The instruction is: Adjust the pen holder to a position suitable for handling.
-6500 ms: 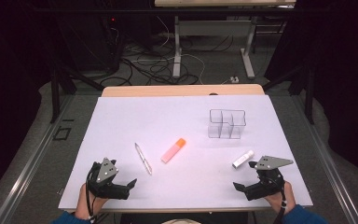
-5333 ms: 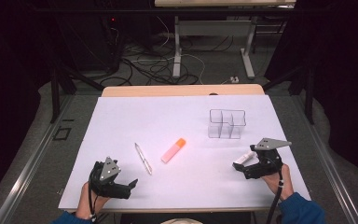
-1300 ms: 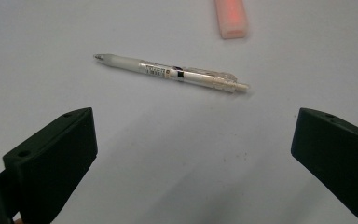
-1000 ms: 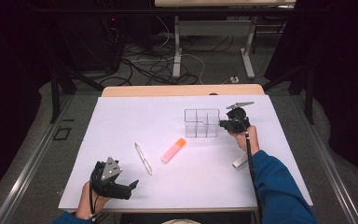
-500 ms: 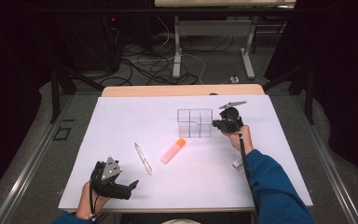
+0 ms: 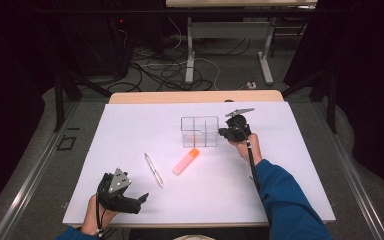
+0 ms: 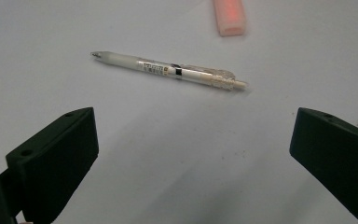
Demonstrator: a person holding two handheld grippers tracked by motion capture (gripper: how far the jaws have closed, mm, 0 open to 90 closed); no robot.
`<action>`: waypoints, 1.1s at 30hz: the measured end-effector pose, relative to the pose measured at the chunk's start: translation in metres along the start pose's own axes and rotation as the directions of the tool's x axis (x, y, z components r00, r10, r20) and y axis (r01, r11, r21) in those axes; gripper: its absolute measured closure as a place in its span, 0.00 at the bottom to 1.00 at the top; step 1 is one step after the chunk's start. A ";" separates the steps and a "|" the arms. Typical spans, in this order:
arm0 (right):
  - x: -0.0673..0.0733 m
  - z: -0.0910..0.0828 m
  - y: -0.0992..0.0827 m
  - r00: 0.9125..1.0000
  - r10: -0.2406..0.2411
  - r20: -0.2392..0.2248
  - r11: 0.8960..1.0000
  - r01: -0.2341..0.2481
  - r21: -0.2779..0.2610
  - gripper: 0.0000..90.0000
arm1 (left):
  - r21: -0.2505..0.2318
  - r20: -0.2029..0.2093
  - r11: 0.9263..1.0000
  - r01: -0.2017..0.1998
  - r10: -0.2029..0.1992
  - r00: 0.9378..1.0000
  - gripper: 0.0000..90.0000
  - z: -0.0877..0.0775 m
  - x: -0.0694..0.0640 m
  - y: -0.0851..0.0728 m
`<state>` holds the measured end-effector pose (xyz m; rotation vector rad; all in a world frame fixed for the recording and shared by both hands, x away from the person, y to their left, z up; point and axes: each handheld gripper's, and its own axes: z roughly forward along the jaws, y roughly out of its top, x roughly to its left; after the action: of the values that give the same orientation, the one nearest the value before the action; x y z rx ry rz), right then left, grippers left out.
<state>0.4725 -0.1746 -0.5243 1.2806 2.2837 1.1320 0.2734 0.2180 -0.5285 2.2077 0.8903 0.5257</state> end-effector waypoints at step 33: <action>0.010 -0.057 -0.017 0.993 -0.059 -0.106 0.998 0.059 -0.007 0.20 | 0.012 0.026 0.999 -0.034 0.034 0.999 0.41 0.001 -0.009 0.004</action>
<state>0.4243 -0.2000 -0.4988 1.1700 2.3772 1.2104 0.2697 0.2085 -0.5272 2.2389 0.8462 0.5079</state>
